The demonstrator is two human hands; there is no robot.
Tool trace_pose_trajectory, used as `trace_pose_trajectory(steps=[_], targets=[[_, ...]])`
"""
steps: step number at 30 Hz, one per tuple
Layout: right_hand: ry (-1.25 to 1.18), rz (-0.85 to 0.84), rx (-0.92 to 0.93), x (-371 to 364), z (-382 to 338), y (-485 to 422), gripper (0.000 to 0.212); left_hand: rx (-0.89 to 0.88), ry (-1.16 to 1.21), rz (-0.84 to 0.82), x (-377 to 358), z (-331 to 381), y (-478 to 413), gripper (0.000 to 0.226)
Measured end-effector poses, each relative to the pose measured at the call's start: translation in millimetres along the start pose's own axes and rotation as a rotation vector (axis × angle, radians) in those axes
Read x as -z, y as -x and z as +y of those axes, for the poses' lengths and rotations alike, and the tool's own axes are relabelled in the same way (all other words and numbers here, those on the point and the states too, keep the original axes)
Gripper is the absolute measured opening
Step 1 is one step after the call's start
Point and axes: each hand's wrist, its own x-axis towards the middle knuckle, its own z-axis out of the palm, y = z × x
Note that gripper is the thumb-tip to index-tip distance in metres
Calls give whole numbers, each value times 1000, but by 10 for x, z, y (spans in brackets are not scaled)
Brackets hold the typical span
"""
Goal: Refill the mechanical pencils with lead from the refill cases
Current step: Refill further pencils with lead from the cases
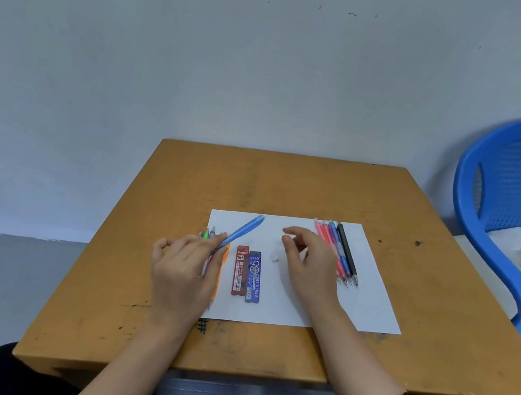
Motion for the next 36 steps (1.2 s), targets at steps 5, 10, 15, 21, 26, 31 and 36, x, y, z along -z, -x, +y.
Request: trace_pose_trajectory(steps=[5,10,15,21,26,31,36], targets=[[-279,-99,-17,12,-280,50,29,-32,-3,22,26,38,-18,23],[-603,-186,-257,-46,-583,78,30,-59,15,48,49,55,-34,26],[-647,-119,-278,-139,-655,98,39,-75,54,54,81,93,-46,21],[-652,-152,-283,-200,-741,80,38,-63,65,41,111,119,-49,23],[-679,-158,-280,-222,-757,26,38,-45,76,22,118,115,-55,20],[-660,-96,-283,-150,-713,-66,37,6,144,-1,145,141,-66,29],[-595,-27,-309,42,-614,-242,39,84,138,-70,112,93,-51,34]])
